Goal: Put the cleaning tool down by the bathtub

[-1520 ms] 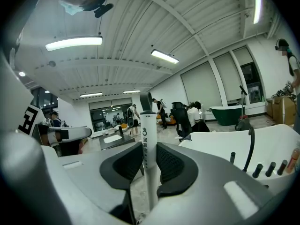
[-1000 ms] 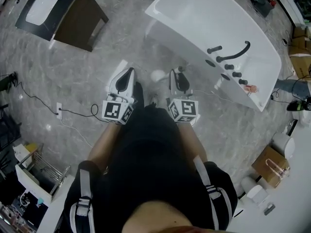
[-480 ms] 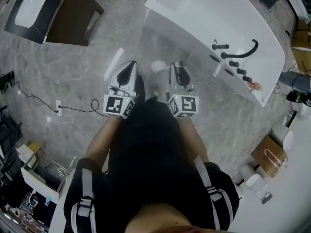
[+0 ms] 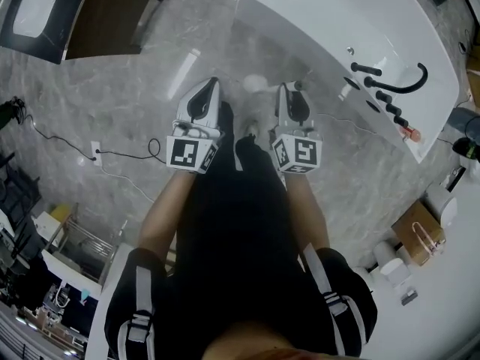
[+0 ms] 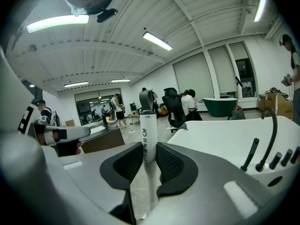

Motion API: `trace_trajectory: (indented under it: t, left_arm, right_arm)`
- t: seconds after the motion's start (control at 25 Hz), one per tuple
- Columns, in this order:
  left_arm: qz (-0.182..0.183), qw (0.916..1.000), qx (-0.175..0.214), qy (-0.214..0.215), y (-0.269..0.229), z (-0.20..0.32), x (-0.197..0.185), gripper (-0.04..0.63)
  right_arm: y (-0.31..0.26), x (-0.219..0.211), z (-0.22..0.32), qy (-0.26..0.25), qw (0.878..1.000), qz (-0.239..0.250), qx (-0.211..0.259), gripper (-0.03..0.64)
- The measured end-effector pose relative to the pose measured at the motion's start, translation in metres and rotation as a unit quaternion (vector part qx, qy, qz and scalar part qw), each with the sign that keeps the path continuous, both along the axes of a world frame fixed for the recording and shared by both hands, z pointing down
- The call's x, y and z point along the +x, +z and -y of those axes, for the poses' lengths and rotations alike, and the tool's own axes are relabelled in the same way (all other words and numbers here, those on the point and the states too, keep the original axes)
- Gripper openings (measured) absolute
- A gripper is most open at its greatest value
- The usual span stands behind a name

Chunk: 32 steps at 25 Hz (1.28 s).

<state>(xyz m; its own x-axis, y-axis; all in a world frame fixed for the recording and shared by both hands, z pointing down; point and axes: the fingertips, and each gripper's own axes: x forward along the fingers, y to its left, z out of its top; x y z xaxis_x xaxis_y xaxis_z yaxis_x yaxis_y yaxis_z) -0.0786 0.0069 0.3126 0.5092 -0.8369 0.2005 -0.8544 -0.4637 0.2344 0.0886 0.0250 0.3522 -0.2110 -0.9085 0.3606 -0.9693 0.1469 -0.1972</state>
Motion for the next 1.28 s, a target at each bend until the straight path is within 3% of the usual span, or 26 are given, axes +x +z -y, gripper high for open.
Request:
trace_trajectory:
  t: [1.28]
  left_arm:
    - [0.01,0.9989,-0.041,0.023,0.171,0.113,-0.026,0.008]
  right_arm:
    - [0.183,-0.024,0.107,0.044,0.998,-0.005,-0.053,0.091]
